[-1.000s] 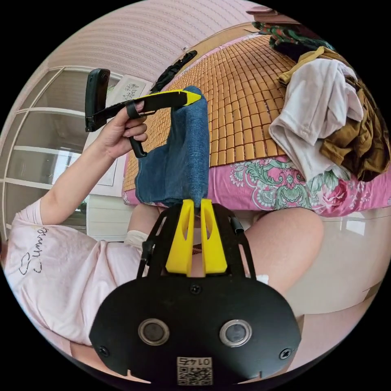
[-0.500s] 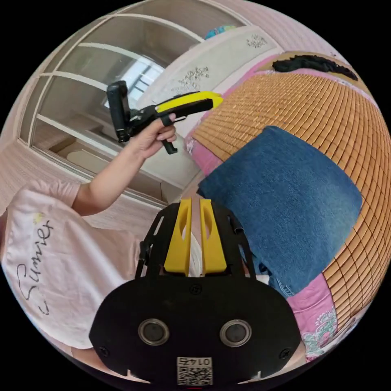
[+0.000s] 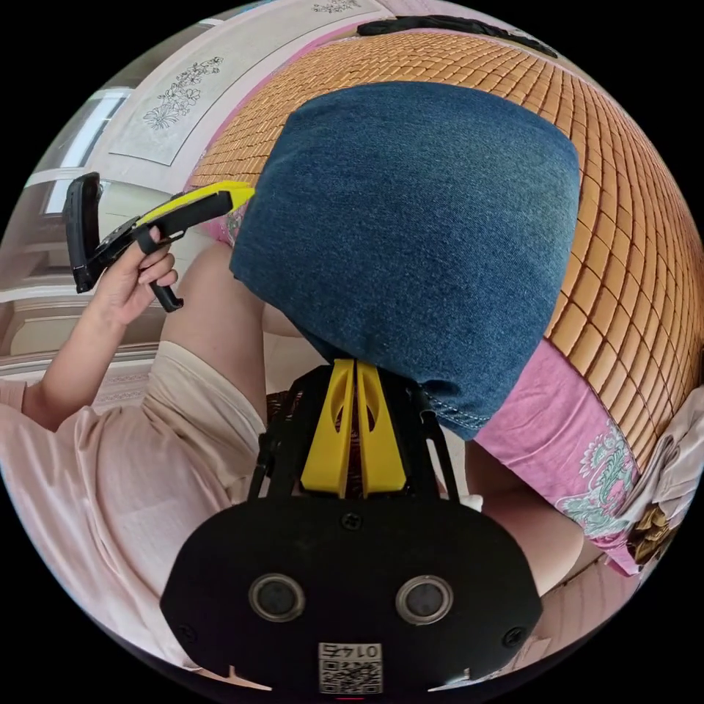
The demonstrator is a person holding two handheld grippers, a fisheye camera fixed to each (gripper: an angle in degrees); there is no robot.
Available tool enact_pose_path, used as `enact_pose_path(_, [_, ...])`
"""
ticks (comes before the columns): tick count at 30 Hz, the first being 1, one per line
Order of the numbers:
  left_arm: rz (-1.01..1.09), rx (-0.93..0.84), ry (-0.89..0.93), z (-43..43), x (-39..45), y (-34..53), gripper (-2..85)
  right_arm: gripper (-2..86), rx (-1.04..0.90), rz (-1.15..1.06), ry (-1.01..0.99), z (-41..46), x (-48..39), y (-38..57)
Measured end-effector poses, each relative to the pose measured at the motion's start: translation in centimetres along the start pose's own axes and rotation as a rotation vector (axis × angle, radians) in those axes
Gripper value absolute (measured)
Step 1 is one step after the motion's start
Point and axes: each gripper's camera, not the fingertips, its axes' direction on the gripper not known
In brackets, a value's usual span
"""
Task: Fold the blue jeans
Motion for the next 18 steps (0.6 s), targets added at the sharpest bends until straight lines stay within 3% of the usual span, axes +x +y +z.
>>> enact_pose_path(5, [-0.025,-0.023,0.008,1.7,-0.9,0.5,6.5,-0.4,-0.005,-0.070,0.034,-1.8,-3.0,-1.3])
enact_pose_path(8, [-0.020,0.000,0.072,0.3,-1.3,1.5,6.2,-0.3,0.100,-0.150,0.011,-5.0,-5.0,-2.8])
enact_pose_path(13, [0.063,-0.047,0.001,1.6,-0.3,3.6,6.0,-0.4,0.099,-0.431,0.123,-7.5,-12.3,-13.6])
enact_pose_path(18, [0.067,-0.055,-0.023,2.6,-0.6,3.9,5.4,-0.5,0.035,-0.509,0.239,-5.9,-17.5,-22.6])
